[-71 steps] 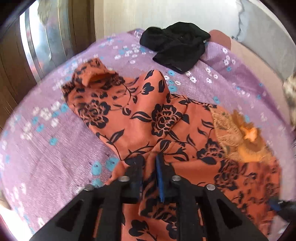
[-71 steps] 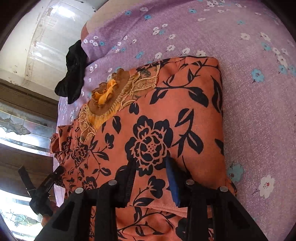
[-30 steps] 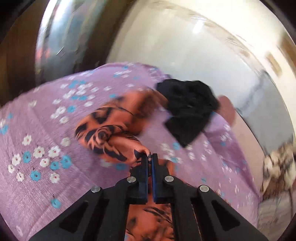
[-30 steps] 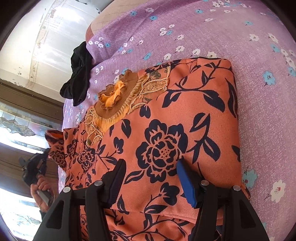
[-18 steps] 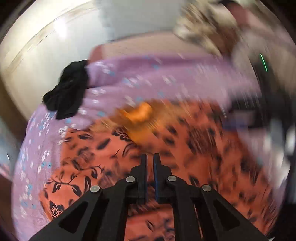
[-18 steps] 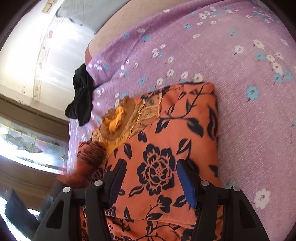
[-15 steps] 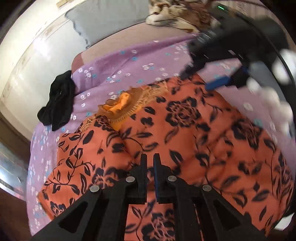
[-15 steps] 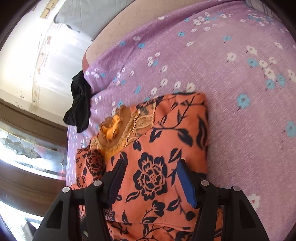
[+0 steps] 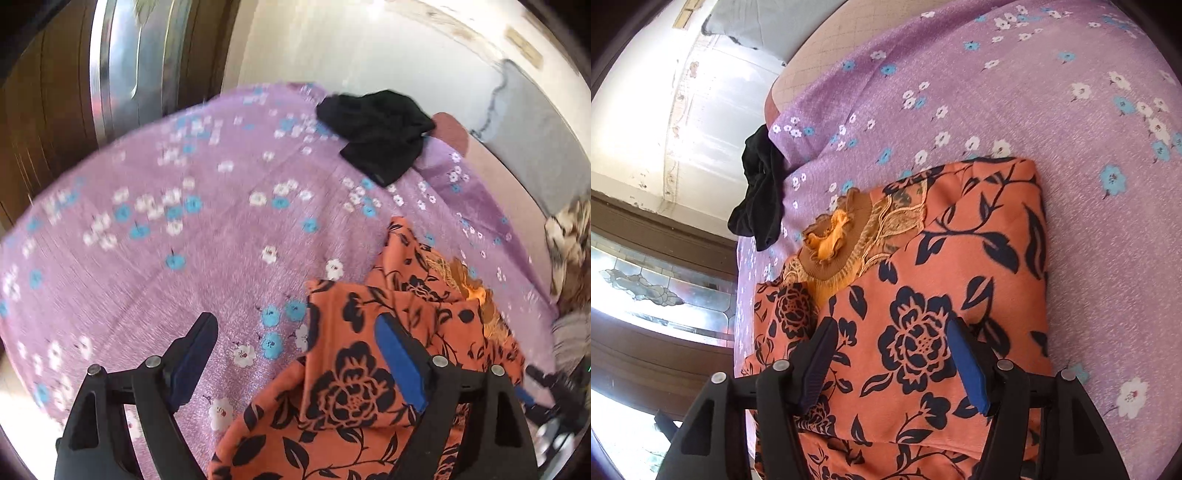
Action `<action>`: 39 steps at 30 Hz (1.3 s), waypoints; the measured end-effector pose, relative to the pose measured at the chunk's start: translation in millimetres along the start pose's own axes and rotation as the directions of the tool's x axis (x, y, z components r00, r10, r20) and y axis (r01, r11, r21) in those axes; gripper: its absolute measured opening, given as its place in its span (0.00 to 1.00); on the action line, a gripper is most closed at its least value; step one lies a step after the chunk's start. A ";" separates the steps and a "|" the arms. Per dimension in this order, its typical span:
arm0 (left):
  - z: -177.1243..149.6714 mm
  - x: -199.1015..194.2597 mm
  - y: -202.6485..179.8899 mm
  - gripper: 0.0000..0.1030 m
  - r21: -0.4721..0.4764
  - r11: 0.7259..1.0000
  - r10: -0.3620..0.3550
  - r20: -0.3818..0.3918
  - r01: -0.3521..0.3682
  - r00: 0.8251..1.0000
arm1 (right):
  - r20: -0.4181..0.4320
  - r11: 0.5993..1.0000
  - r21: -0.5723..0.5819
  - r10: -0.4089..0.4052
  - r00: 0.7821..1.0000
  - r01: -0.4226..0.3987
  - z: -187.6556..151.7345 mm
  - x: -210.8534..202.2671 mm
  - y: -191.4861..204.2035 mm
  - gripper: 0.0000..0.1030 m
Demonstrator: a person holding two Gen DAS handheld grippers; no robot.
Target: Fold small clothes
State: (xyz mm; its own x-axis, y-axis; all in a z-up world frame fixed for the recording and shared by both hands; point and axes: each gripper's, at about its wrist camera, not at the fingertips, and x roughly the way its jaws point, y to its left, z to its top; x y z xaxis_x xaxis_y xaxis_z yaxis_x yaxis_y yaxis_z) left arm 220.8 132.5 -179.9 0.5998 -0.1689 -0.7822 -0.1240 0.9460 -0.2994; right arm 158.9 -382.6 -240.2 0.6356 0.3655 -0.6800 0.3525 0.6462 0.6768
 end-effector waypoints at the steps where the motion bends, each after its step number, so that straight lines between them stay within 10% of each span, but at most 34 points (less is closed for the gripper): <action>1: 1.8 8.3 1.6 0.85 -0.012 1.000 -0.018 -0.017 0.018 1.000 | 0.001 1.000 -0.003 0.000 1.000 0.000 -1.2 0.5 1.1 0.63; 7: 10.0 41.8 -21.2 0.82 0.065 0.995 -0.069 -0.077 0.074 0.995 | 0.010 1.000 0.009 -0.002 1.000 0.002 -2.2 -1.0 -1.2 0.63; 10: 13.9 43.0 -35.1 0.16 0.145 0.988 -0.042 -0.036 0.047 0.998 | 0.015 1.000 0.012 -0.006 1.000 0.006 -0.8 -3.1 -2.9 0.63; 13: 13.6 32.0 -47.7 0.06 0.195 0.981 -0.018 0.006 0.017 1.000 | 0.025 1.000 0.018 0.000 1.000 0.000 2.0 -7.2 -4.9 0.63; 19: 16.1 -29.4 -115.4 0.06 0.327 0.939 -0.138 0.061 0.111 0.989 | 0.067 0.997 0.054 0.042 0.997 -0.046 10.5 -22.6 -11.7 0.63; 25: 5.5 -63.7 -236.6 0.06 0.452 0.850 -0.264 -0.076 0.269 0.962 | 0.131 0.991 0.102 0.078 0.988 -0.091 20.4 -44.5 -24.3 0.63; 33: -44.8 -109.5 -357.9 0.23 0.600 0.598 -0.459 -0.288 0.532 0.841 | 0.244 0.980 0.170 0.061 0.968 -0.105 33.7 -83.8 -53.2 0.65; 35: -35.4 -122.3 -344.8 0.56 0.611 0.605 -0.473 -0.240 0.510 0.848 | 0.251 0.982 0.156 0.063 0.966 -0.104 36.2 -88.8 -53.0 0.66; 37: -18.7 -125.1 -318.9 0.81 0.613 0.669 -0.426 -0.149 0.422 0.892 | 0.245 0.985 0.131 0.081 0.966 -0.115 37.1 -90.0 -49.6 0.67; 39: 1.0 -121.0 -278.9 0.81 0.591 0.751 -0.342 -0.036 0.296 0.939 | 0.213 0.986 0.087 0.121 0.969 -0.143 36.0 -85.5 -39.5 0.69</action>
State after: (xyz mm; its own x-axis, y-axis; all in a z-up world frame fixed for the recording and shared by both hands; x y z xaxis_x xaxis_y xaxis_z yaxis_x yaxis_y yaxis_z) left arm 183.6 -110.6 -1.3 0.5772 -0.4924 -0.6514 0.5515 0.8234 -0.1337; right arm 115.4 -463.5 -198.7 0.8054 0.2899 -0.5171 0.3169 0.5266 0.7888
